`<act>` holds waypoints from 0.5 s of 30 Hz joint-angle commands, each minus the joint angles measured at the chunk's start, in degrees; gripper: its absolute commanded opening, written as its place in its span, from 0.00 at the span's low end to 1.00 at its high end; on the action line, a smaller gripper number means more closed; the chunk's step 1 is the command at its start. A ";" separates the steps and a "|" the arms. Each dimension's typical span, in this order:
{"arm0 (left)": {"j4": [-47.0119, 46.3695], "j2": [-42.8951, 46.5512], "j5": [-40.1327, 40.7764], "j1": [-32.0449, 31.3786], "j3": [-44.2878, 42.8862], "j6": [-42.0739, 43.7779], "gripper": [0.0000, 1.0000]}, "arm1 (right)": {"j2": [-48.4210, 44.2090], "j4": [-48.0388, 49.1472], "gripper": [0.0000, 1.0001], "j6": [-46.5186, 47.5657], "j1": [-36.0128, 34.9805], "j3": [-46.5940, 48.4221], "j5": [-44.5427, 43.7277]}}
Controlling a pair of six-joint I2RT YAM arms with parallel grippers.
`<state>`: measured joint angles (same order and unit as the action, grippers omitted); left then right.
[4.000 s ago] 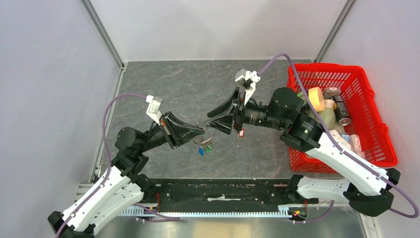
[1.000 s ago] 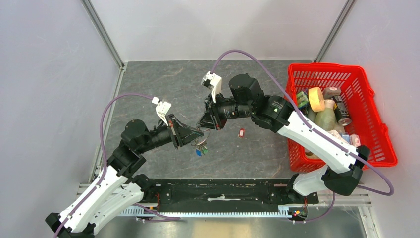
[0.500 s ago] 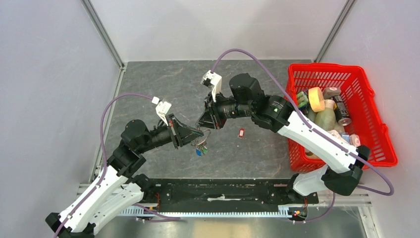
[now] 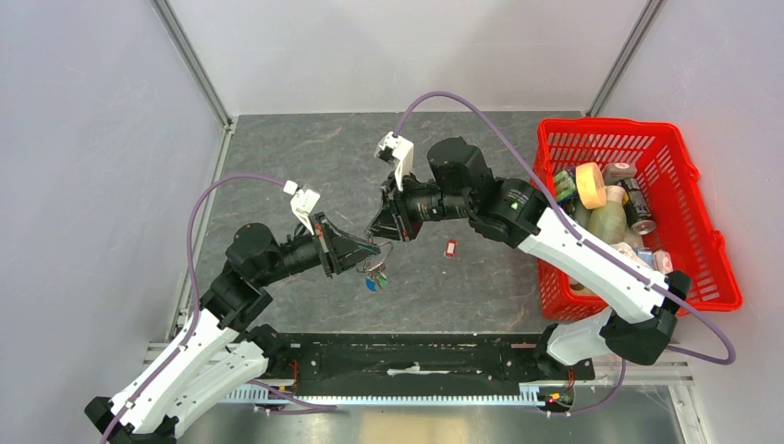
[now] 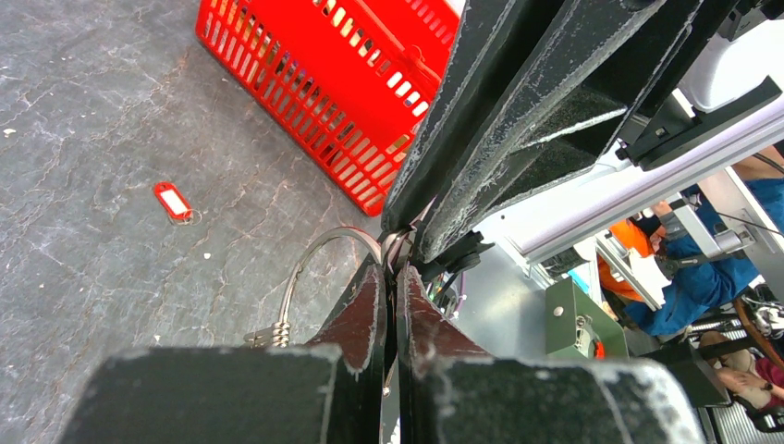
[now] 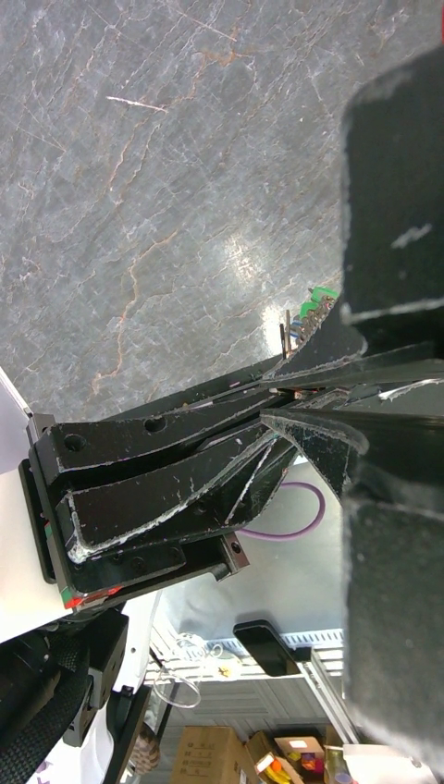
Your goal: Put the keys on the keyring
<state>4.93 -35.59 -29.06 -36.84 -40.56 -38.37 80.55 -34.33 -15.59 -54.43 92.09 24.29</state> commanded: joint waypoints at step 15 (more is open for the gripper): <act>-1.33 0.47 0.41 0.01 -2.78 1.72 0.02 | 0.63 0.40 0.17 0.84 -0.93 2.85 -1.08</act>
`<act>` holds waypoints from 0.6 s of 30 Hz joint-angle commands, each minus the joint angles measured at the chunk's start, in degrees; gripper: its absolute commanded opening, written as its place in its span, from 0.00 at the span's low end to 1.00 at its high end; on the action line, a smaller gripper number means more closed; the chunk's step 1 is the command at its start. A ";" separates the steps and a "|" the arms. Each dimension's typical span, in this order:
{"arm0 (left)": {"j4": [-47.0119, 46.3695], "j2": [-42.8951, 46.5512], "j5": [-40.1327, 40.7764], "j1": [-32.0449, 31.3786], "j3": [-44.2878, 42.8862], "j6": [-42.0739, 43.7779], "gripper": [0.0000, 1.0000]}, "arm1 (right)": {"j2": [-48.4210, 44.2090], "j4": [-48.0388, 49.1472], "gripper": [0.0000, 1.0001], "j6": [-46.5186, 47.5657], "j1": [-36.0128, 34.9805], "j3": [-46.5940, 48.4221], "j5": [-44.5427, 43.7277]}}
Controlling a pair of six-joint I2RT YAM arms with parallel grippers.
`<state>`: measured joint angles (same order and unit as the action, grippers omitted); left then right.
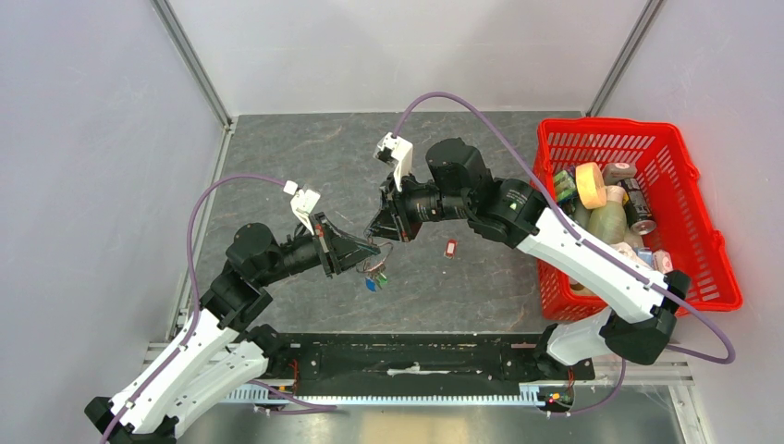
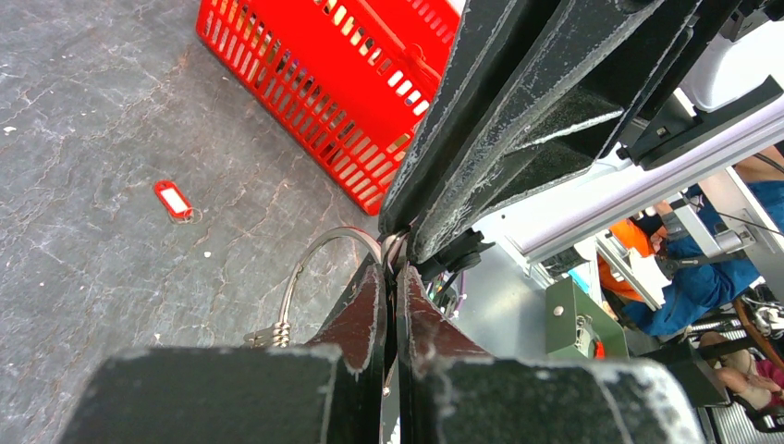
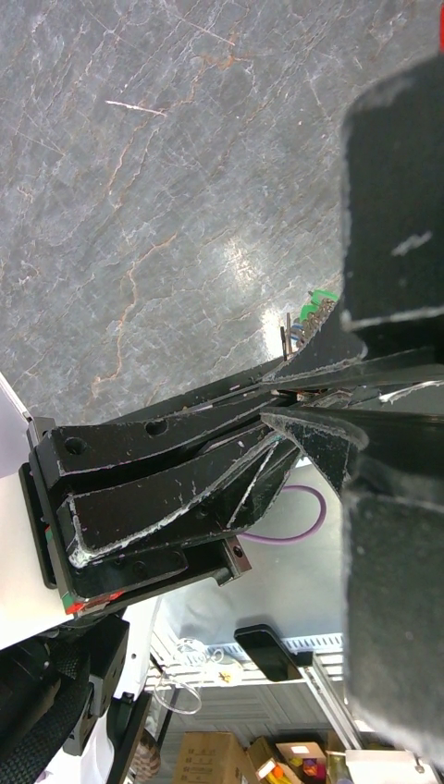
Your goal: Put the keys on the keyring
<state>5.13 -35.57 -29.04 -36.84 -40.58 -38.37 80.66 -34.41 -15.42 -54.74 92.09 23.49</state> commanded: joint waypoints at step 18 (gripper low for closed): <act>-1.26 0.44 0.56 0.01 -3.19 1.89 0.02 | 1.33 -1.22 0.16 1.52 -1.22 3.88 -1.59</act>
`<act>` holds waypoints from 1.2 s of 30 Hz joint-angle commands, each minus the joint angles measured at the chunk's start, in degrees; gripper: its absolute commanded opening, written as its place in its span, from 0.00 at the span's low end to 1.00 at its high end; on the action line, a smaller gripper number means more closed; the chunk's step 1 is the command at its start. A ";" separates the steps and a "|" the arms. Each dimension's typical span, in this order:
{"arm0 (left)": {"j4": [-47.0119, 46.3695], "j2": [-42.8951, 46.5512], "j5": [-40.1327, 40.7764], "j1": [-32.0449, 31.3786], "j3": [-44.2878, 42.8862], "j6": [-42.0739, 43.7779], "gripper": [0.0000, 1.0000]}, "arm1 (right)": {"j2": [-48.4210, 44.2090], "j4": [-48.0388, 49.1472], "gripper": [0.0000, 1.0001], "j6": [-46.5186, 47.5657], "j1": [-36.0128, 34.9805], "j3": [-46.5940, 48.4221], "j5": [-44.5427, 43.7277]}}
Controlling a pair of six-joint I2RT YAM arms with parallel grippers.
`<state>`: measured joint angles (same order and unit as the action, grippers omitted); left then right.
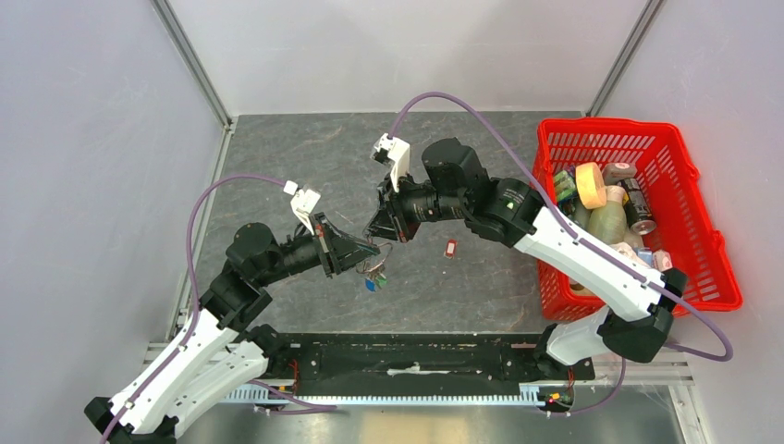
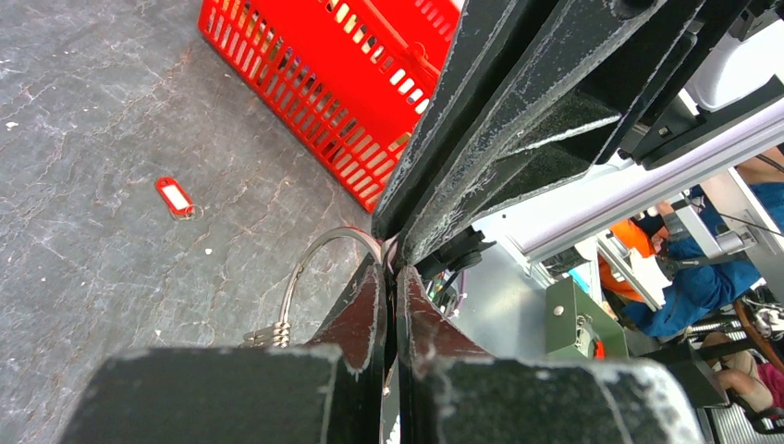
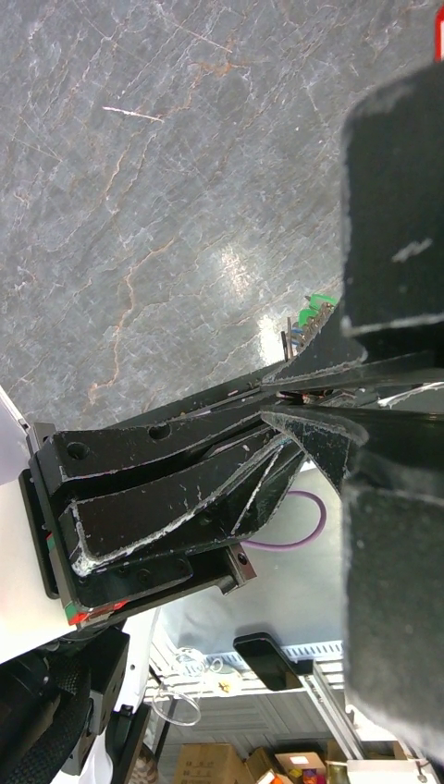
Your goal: Put the keys on the keyring
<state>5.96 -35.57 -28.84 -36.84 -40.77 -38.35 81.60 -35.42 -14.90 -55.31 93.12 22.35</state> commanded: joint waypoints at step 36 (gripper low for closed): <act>-1.73 0.33 0.23 0.01 -3.13 1.87 0.02 | -2.23 0.00 0.22 1.32 -1.64 2.30 -3.72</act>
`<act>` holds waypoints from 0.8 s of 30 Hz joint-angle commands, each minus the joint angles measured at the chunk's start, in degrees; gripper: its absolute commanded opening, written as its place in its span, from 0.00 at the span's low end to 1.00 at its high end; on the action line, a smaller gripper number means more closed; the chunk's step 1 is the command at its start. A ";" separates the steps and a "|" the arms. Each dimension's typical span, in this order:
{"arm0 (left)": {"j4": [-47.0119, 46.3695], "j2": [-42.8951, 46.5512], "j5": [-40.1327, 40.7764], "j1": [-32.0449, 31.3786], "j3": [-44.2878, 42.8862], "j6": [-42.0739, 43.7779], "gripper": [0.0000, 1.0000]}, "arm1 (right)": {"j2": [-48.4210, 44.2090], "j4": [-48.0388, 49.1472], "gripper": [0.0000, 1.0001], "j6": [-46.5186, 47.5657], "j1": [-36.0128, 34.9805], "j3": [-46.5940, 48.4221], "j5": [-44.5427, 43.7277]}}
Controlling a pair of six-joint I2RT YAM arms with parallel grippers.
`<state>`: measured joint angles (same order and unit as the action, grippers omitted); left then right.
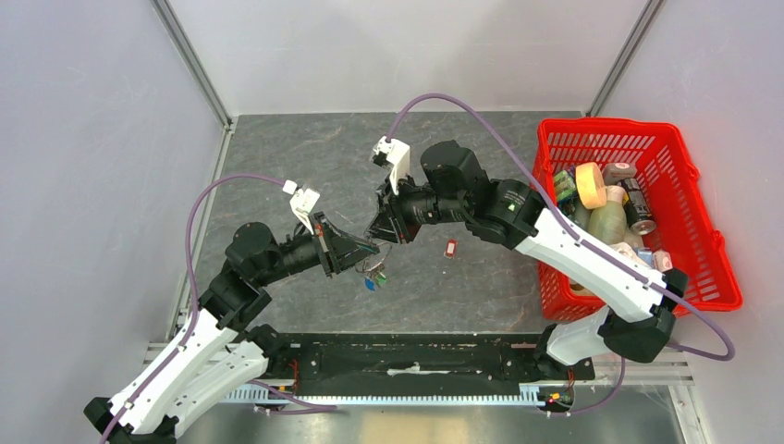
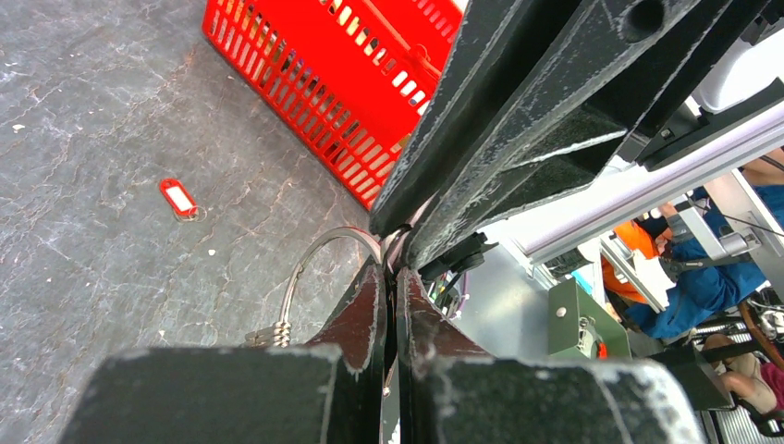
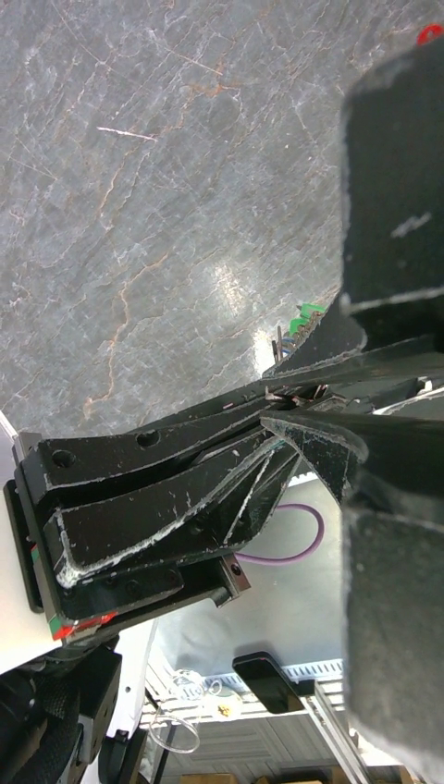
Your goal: Put the keys on the keyring
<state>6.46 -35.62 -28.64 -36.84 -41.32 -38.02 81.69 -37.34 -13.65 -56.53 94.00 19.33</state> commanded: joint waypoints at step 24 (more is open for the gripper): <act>-2.23 0.53 0.19 0.01 -2.62 1.42 0.02 | -1.61 1.83 0.19 0.20 -0.43 1.48 -0.21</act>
<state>6.46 -35.62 -28.64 -36.84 -41.32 -38.02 80.73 -37.10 -13.67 -56.53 94.00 19.25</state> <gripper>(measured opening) 0.050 0.197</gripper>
